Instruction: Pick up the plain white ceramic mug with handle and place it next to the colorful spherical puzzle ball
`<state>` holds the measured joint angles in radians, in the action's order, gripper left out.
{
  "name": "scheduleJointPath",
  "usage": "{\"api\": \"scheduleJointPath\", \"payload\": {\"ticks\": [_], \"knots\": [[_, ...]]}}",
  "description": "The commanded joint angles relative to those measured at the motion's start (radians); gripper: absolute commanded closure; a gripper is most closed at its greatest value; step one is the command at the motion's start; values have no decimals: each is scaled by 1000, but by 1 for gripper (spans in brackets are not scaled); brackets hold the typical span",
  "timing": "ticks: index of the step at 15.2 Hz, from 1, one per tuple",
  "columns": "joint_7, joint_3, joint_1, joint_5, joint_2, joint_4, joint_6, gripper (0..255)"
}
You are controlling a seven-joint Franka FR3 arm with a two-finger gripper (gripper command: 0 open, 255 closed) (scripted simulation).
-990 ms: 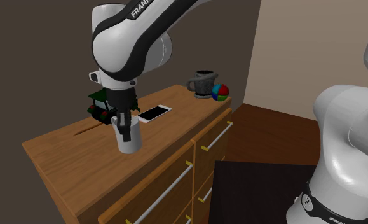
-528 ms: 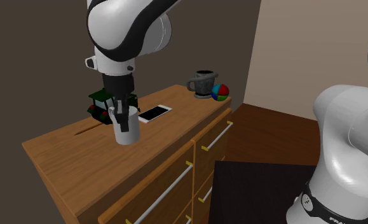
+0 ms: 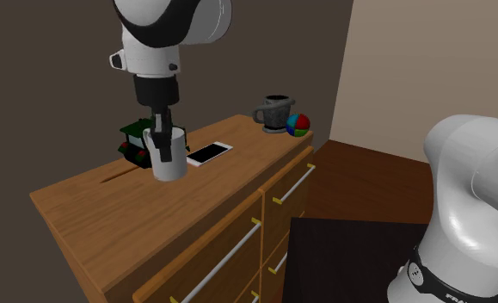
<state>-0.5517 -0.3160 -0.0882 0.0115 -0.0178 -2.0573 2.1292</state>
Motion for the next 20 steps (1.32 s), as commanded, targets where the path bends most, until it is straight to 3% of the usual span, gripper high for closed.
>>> {"api": "scheduleJointPath", "payload": {"ticks": [1,17,20], "knots": [[3,0,-1,-3,8,20,-29,255],[14,3,-3,-18,51,179,-227,255],[-50,-31,29,-25,76,152,-224,255]]}}
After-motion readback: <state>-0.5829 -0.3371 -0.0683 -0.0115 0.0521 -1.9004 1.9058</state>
